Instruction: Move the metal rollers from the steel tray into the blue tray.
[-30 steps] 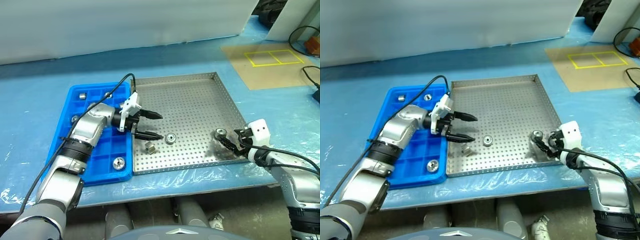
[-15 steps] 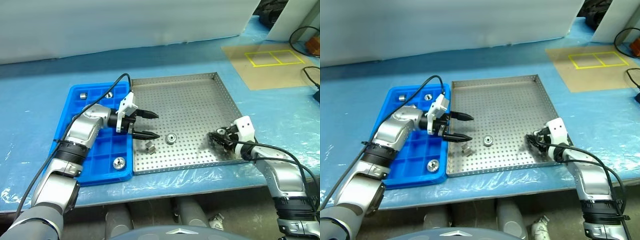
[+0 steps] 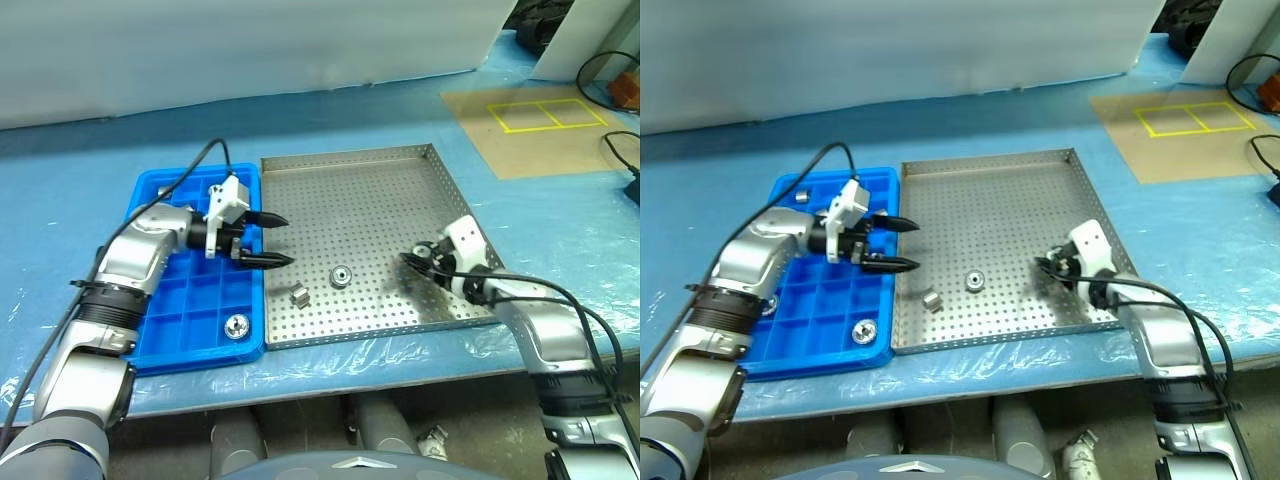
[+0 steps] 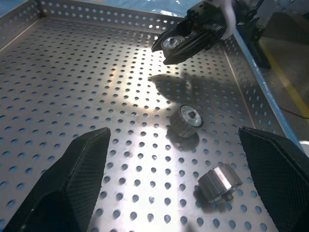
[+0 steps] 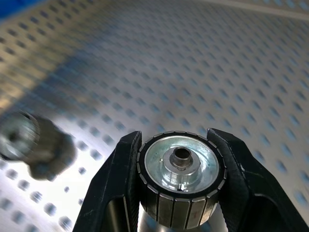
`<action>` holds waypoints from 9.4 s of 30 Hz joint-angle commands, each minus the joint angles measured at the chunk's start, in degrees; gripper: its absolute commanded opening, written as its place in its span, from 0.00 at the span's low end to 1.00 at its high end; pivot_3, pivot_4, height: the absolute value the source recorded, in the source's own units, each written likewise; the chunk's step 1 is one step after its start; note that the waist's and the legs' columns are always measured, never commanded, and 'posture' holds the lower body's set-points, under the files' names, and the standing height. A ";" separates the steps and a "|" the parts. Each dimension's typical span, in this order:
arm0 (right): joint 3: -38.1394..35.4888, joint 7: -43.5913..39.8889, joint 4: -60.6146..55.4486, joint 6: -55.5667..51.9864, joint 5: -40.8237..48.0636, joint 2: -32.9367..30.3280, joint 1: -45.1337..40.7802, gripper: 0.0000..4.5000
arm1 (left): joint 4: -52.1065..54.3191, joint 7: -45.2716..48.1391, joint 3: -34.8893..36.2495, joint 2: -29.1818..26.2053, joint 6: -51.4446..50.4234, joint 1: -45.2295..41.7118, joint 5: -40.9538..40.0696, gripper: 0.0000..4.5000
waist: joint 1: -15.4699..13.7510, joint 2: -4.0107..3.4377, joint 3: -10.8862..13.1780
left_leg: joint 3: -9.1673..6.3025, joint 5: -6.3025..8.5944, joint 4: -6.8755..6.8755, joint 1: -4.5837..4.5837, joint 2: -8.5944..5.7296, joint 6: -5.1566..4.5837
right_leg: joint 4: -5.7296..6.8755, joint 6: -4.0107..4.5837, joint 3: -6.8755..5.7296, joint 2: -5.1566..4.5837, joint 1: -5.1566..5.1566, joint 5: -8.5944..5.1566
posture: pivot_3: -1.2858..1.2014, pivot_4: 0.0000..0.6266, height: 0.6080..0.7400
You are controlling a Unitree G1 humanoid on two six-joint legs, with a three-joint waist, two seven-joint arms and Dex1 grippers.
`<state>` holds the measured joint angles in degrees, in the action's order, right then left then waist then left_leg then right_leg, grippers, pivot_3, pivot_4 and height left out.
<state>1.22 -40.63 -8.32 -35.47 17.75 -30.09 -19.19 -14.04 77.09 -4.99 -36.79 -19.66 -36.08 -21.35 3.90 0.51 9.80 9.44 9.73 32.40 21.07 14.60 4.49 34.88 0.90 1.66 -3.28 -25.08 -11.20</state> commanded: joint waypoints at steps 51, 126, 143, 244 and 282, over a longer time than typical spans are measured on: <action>16.16 -17.27 40.77 24.08 -11.24 30.46 -29.77 0.97 | 31.85 -18.92 22.14 -12.64 -14.09 26.84 -12.48 1.00 | -9.71 0.12 0.02 | -0.80 -0.36 -0.31 0.42 0.25 0.64 | 0.43 0.25 -0.68 -0.17 -0.19 -0.16 | 0.55 0.24 1.00; -17.02 12.86 -35.67 -16.21 15.15 -5.11 22.91 0.99 | -39.48 1.50 -14.48 28.51 31.38 -14.59 25.69 0.50 | 1.80 -0.01 -0.06 | -0.06 0.42 0.01 0.21 -0.44 -0.70 | -1.21 -0.14 0.14 -0.26 0.59 0.05 | 0.24 0.24 1.00; -11.68 11.70 -32.41 -14.30 14.30 -5.23 19.76 0.99 | -19.01 7.20 -6.22 25.52 13.53 -14.64 10.42 0.50 | 1.99 -0.02 -0.06 | 0.19 0.59 0.06 0.19 -0.93 -1.01 | -1.20 -0.17 0.09 -0.91 0.61 0.04 | 0.28 0.24 1.00; -4.49 -9.44 -11.19 -5.39 10.39 -2.76 -4.91 0.99 | -8.23 6.68 -7.35 4.45 -0.14 -14.98 3.01 0.85 | -7.74 0.12 0.00 | -0.68 -0.32 -0.18 0.56 -0.84 0.49 | 0.23 -0.26 -0.25 -0.89 -0.10 -0.18 | 0.38 0.24 1.00; -15.15 12.63 -40.74 -18.75 22.16 -7.31 24.28 0.99 | -24.99 15.27 -32.97 11.12 32.77 -15.88 11.93 0.85 | 0.14 0.04 -0.07 | -0.05 0.30 0.28 0.11 -0.88 -0.55 | -0.25 -0.49 0.12 -0.90 0.48 -0.20 | 0.25 0.24 1.00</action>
<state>-12.44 -28.43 -46.37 -54.32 38.59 -36.82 5.13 -38.17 92.23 -38.64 -25.62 11.85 -53.23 -11.80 4.04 0.55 9.73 9.39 10.06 32.72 21.18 13.72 3.90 34.63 0.31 1.79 -4.18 -24.60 -11.46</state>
